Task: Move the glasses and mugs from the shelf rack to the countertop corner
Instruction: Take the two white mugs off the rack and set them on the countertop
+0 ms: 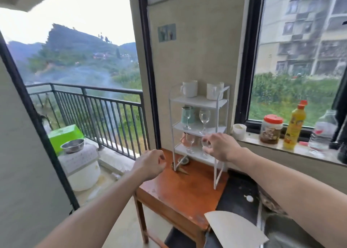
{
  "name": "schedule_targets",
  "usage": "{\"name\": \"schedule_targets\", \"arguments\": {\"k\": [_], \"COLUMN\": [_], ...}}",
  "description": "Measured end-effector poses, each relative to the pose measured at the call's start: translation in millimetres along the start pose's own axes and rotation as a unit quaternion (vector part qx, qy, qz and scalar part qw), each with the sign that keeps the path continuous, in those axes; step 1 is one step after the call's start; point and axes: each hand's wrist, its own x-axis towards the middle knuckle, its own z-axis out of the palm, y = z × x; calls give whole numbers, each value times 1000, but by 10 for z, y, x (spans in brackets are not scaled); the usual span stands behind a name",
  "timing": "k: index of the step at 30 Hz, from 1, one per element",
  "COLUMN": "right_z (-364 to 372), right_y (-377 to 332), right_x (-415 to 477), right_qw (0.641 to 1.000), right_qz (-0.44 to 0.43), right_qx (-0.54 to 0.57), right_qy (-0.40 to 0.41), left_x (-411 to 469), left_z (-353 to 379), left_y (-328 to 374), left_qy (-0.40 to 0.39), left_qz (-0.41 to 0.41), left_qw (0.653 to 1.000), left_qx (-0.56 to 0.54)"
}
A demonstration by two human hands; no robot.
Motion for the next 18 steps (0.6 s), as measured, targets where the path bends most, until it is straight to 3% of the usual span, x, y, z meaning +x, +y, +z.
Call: {"name": "schedule_targets", "arguments": {"k": [10, 18], "right_z": [-86, -353], "right_y": [100, 244], "right_x": [1633, 2487], "right_qw": [982, 904], "right_qz": [134, 317], "right_qx": [12, 123], "right_qy": [130, 259], "left_x": [2093, 3359], "left_z": [-325, -599], "left_y": [-473, -344], "left_qy": [4, -1], "left_qz": [70, 114], "left_qw": [988, 961], "left_qx": [-141, -251]}}
